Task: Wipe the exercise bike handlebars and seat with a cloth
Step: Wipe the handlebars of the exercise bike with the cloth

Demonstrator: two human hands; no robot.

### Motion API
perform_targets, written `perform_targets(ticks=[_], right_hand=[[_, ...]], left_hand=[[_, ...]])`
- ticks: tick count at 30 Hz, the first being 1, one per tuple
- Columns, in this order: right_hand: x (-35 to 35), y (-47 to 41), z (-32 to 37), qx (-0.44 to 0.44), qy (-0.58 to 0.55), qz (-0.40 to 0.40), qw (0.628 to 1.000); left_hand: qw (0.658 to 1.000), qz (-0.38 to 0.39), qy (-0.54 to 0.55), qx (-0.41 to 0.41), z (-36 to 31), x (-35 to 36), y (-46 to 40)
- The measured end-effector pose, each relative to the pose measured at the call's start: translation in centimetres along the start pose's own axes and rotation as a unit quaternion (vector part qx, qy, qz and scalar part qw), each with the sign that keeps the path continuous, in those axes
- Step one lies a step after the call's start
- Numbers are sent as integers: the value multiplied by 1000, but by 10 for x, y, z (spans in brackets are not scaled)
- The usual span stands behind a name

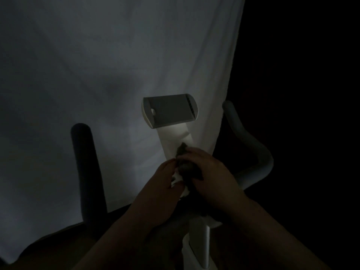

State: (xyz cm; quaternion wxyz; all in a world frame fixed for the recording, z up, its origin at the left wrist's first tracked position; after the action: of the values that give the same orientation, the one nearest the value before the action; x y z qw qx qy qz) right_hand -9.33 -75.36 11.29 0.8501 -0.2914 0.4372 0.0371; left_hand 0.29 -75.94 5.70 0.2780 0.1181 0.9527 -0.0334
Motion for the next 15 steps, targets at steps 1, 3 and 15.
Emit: perform_targets(ticks=[1, 3, 15], right_hand=[[-2, 2, -2, 7, -10, 7, 1000], [-9, -1, -12, 34, -9, -12, 999], [4, -10, -4, 31, -12, 35, 999]], left_hand=[[1000, 3, -11, 4, -1, 1, 1], [999, 2, -32, 4, 0, 2, 3], [999, 2, -48, -22, -8, -2, 11]])
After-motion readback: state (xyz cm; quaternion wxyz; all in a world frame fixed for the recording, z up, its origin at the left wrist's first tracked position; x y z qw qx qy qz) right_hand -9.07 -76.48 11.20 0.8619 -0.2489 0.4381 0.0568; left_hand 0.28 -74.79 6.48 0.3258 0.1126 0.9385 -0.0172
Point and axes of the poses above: each hand's wrist, its own y-axis away from the middle knuckle, its own x-axis out of the palm, z = x × y, the point moved 10 cm from there along -y, towards the middle knuckle, and after that the axes turned 7 degrees about -x, right-handed, at the moved point
